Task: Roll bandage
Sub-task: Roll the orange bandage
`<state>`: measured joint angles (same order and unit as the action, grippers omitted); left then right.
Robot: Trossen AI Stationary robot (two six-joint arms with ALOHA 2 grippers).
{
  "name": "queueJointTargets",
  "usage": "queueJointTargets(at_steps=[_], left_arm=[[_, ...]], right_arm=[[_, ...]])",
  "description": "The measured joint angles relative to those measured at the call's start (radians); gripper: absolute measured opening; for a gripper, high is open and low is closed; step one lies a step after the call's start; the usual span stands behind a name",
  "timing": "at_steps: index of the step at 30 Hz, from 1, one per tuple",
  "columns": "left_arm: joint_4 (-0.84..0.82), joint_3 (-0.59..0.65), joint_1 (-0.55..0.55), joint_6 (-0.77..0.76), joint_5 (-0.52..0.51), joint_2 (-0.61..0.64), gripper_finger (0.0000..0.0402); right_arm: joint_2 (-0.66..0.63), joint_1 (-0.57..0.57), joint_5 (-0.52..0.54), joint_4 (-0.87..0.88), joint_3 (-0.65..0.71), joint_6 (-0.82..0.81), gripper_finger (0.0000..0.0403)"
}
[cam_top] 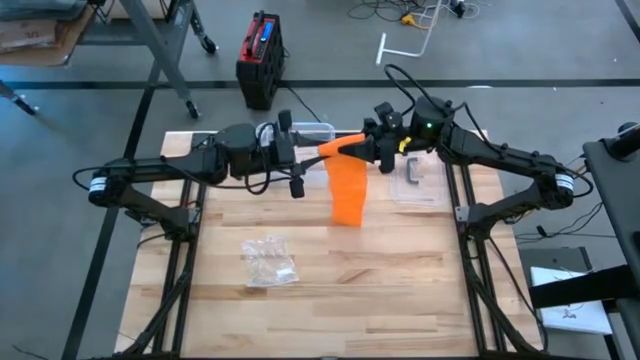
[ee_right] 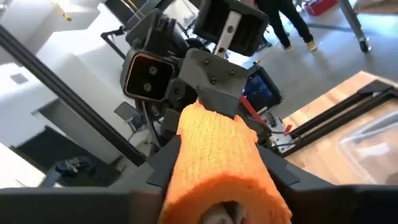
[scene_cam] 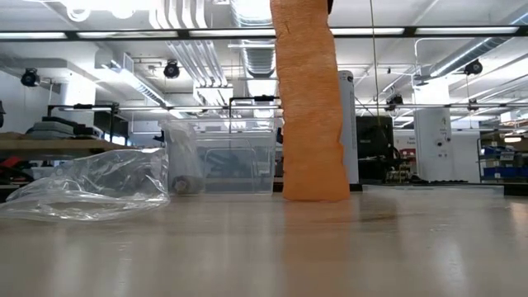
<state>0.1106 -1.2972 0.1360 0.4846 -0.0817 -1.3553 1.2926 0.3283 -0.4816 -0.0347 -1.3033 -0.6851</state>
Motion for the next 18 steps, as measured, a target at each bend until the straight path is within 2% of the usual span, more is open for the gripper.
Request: queueJointTargets(at_steps=[5, 8, 12, 18], left_arm=[[-0.077, 0.000, 0.000, -0.129, -0.002, 0.016, 0.0134], [-0.137, 0.000, 0.003, -0.201, -0.001, 0.016, 0.0172], [-0.161, 0.000, 0.003, -0.215, 0.003, -0.005, 0.0214], [-0.058, 0.000, 0.005, -0.226, 0.062, -0.054, 0.0246]], right_arm=[[0.000, 0.000, -0.019, 0.003, 0.001, 0.121, 0.0084], [-0.011, -0.001, -0.048, -0.008, 0.000, 0.208, 0.0078], [-0.014, -0.002, -0.057, -0.005, 0.000, 0.309, 0.0079], [-0.017, -0.001, -0.050, -0.008, 0.000, 0.358, 0.0081]])
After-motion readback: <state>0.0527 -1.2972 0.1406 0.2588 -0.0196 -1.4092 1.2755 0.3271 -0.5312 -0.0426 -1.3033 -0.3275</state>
